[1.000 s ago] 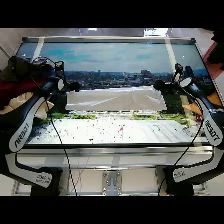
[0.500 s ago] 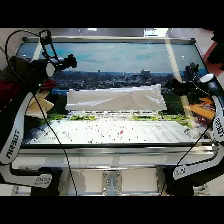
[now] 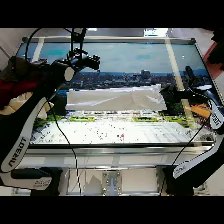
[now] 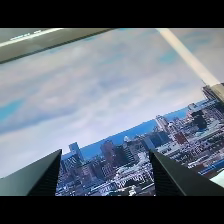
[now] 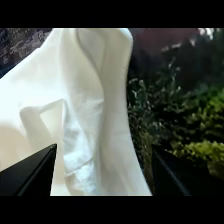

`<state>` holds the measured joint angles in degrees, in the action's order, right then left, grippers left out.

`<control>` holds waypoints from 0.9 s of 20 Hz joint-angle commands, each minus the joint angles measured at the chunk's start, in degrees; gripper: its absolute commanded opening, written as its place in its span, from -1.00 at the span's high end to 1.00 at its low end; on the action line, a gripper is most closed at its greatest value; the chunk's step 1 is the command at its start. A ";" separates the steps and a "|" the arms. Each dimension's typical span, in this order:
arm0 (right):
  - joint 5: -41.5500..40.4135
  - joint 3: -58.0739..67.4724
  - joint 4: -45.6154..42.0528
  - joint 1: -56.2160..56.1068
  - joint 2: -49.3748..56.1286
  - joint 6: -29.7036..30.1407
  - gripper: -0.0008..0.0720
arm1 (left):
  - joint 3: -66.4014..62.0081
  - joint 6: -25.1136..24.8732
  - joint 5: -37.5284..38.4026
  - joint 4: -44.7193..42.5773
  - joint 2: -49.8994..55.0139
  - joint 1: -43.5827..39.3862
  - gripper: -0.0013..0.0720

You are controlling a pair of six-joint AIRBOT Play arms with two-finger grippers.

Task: Fold the shirts.

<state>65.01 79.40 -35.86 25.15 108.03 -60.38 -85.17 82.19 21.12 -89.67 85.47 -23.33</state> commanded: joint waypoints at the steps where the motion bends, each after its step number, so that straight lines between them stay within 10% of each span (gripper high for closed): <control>1: 0.74 0.74 3.02 -1.14 2.99 2.12 -0.86 | -0.07 -1.60 1.22 0.28 -0.04 -1.77 -0.72; 7: 1.14 1.11 4.17 -5.42 3.39 3.45 -0.84 | -0.04 -1.57 8.09 1.51 0.09 -1.77 -0.72; 10: 1.51 1.11 4.70 -5.90 3.37 3.17 -0.36 | -0.04 -1.42 10.93 4.26 1.07 -1.77 -0.63; 11: 1.92 1.11 5.09 -5.97 3.37 3.17 -0.02 | -0.04 -1.42 11.52 5.95 1.90 -1.77 -0.36; 13: 3.50 1.11 6.99 -5.97 3.34 3.37 0.86 | -0.04 -1.42 11.74 10.88 4.81 -1.77 0.89; 18: 9.27 1.11 9.88 -5.97 0.26 4.90 0.89 | -0.04 -2.21 12.79 29.83 13.77 -1.81 0.94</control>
<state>70.89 80.47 -27.77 19.27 110.02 -56.03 -85.19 80.75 32.64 -71.48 94.87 -25.10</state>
